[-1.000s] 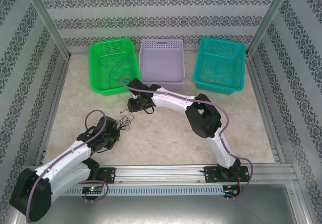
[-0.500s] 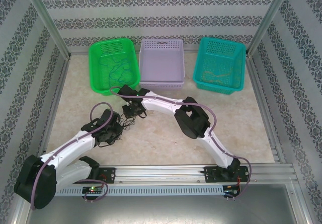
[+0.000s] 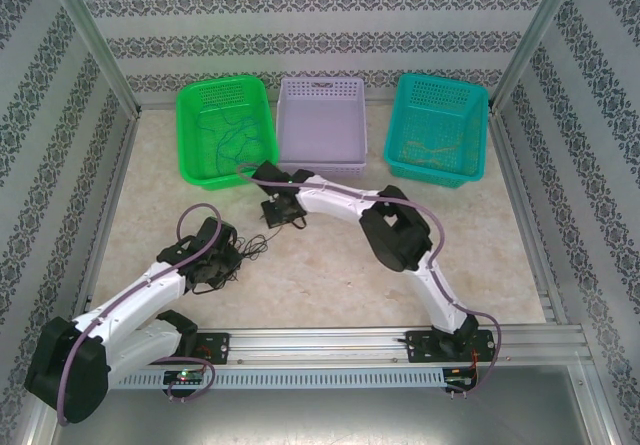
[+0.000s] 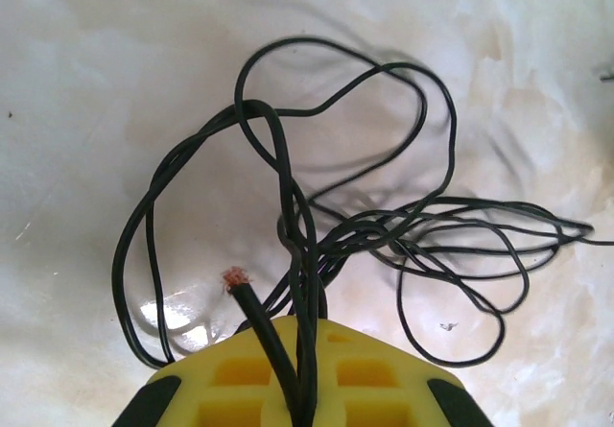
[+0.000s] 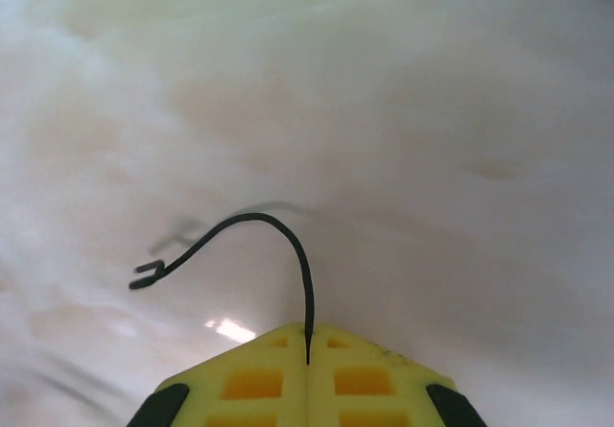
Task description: Untangle the cables
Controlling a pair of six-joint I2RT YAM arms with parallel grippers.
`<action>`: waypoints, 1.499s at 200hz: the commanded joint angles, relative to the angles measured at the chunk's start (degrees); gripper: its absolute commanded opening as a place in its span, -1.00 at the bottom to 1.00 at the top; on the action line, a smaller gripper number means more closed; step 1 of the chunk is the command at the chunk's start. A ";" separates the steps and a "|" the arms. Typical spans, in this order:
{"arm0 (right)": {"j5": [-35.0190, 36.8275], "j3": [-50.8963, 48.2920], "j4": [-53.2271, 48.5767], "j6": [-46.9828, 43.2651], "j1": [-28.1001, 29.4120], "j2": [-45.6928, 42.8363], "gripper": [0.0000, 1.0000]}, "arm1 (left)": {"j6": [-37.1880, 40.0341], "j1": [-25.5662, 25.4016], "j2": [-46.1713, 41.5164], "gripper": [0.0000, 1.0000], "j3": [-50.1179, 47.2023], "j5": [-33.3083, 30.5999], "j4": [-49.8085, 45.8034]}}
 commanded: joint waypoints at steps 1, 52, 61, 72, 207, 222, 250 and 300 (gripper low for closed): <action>3.06 -5.78 2.87 0.90 -4.23 -7.93 -1.00 | 2.26 0.61 -0.42 -1.00 2.31 -2.15 -3.12; 3.86 -22.36 9.30 3.40 -12.85 -23.65 -1.00 | 2.74 0.53 1.93 -1.00 4.83 -3.05 -3.52; 4.35 -23.96 9.73 3.51 -14.05 -25.95 -1.00 | 2.42 0.58 2.27 -1.00 5.27 -3.29 -3.55; 4.48 -25.27 9.70 3.15 -15.24 -28.22 -1.00 | 2.44 0.55 2.60 -0.91 5.62 -3.66 -3.36; 11.85 -26.09 4.85 -3.89 -26.73 -45.38 -1.00 | 6.10 0.63 9.37 -0.74 12.97 -12.19 -13.17; 11.56 -25.98 4.86 -4.09 -26.72 -45.71 -1.00 | 7.27 0.58 10.24 -0.48 13.94 -12.85 -14.23; 9.86 -26.83 4.80 -3.19 -26.17 -45.73 -1.00 | 8.40 0.62 11.76 -0.37 14.75 -13.97 -15.40; 10.64 -29.20 4.60 -2.41 -24.72 -46.23 -1.00 | 8.88 0.56 11.77 -0.35 17.16 -11.49 -15.11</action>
